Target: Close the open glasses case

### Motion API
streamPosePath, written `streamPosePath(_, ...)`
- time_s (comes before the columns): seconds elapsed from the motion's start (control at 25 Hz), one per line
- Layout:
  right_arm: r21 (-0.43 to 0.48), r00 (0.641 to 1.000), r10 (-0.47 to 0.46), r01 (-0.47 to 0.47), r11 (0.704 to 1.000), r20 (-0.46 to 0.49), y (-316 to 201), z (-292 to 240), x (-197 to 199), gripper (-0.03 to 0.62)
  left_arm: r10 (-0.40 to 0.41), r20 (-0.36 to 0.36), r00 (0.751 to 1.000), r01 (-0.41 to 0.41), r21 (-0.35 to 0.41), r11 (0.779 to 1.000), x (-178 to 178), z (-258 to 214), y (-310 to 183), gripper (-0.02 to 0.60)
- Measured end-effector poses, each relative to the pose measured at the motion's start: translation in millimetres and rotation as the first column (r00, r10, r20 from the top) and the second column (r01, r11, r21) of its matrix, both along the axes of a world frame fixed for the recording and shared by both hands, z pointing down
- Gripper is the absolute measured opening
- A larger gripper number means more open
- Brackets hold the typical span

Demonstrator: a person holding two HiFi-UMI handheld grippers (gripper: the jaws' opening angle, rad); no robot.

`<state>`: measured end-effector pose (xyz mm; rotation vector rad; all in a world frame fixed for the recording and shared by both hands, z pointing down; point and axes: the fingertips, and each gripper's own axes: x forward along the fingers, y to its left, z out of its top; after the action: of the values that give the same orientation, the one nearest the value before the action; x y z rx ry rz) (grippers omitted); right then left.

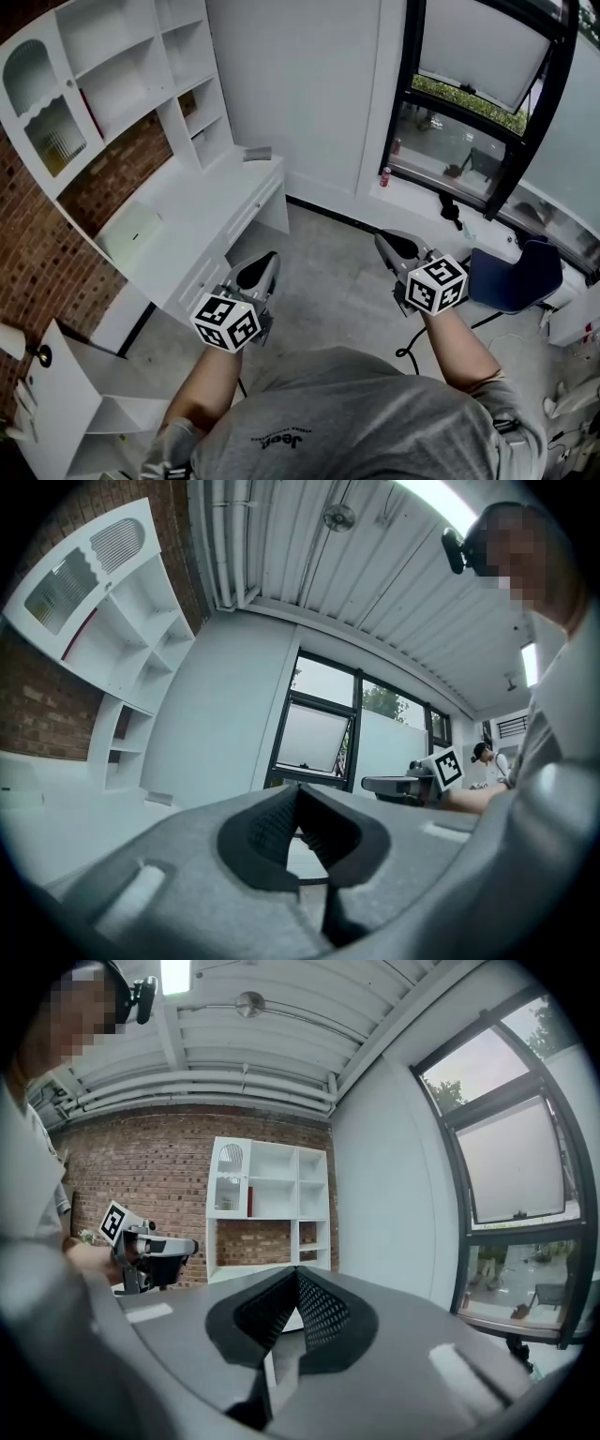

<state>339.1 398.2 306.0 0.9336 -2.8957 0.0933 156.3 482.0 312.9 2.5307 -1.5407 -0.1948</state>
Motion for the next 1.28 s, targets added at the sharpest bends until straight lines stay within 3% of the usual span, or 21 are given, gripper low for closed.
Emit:
streamPosePath(0.2,-0.011,1.000,-0.004,0.004,1.000,0.007,-13.9,8.1,0.8,0.009,0.004,0.009,1.000,-0.004,-0.007,1.000,1.5,3.4,-15.7,-0.003)
streamPosePath(0.44,-0.023,1.000,0.011,-0.011,1.000,0.007,-50.4,18.6,-27.9,0.009,0.032,-0.002,0.999,-0.033,-0.014,0.999,-25.4,13.3,-55.9,-0.003)
streamPosePath(1.28,-0.016,0.995,0.092,-0.092,0.996,0.028,-283.0,12.9,-263.8,0.009,0.186,0.013,0.982,-0.186,-0.004,0.983,-256.2,7.5,-310.7,-0.003)
